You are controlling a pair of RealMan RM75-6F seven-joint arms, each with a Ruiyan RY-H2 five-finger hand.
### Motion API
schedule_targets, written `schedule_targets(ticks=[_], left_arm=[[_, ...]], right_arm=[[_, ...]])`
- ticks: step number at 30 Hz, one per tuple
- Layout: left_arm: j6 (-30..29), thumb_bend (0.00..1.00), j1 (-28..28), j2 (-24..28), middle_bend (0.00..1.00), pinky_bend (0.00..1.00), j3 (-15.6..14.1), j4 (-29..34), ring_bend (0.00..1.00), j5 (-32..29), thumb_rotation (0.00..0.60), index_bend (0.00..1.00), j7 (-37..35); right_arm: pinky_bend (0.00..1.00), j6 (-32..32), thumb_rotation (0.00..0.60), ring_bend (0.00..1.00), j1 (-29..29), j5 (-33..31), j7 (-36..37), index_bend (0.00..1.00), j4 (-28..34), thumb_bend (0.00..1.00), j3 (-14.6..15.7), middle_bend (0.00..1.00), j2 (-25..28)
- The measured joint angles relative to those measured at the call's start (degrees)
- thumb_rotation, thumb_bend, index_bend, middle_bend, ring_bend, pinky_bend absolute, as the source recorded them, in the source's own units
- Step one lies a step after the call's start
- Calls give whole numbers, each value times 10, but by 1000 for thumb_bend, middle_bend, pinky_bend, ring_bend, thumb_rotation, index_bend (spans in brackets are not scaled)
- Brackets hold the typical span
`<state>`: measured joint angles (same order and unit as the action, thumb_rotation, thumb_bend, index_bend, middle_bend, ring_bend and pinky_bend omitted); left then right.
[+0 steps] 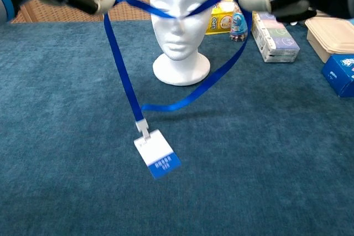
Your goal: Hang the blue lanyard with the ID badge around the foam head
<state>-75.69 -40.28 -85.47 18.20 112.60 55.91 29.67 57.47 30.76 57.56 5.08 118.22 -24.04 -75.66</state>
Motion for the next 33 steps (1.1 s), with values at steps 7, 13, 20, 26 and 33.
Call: schedule_targets(ticks=[7,13,20,26,33], left_arm=[[1,470,-12,14,952,1000,30,12,1000,0,573,638,-10],[6,466,-26,18,954,1000,56,9,1000,-12,581,642,-22],[11,461,-45,26,956,1000,85,6,1000,-40,586,642,-27],[22,459,-61,27,958,1000,100,-16,1000,-65,591,642,-41],[36,453,-78,21,958,1000,111,-57,1000,-79,596,642,-61]], right_arm=[[1000,-30,600,1000,-10,31,132,616,13,573,-41,1000,54],[1000,-52,600,1000,2,30,183,619,3,573,-76,1000,87],[1000,-79,600,1000,28,5,227,621,-30,572,-100,1000,108],[1000,-99,600,1000,57,-19,245,624,-65,573,-110,1000,113],[1000,-113,600,1000,79,-39,253,626,-105,573,-114,1000,112]])
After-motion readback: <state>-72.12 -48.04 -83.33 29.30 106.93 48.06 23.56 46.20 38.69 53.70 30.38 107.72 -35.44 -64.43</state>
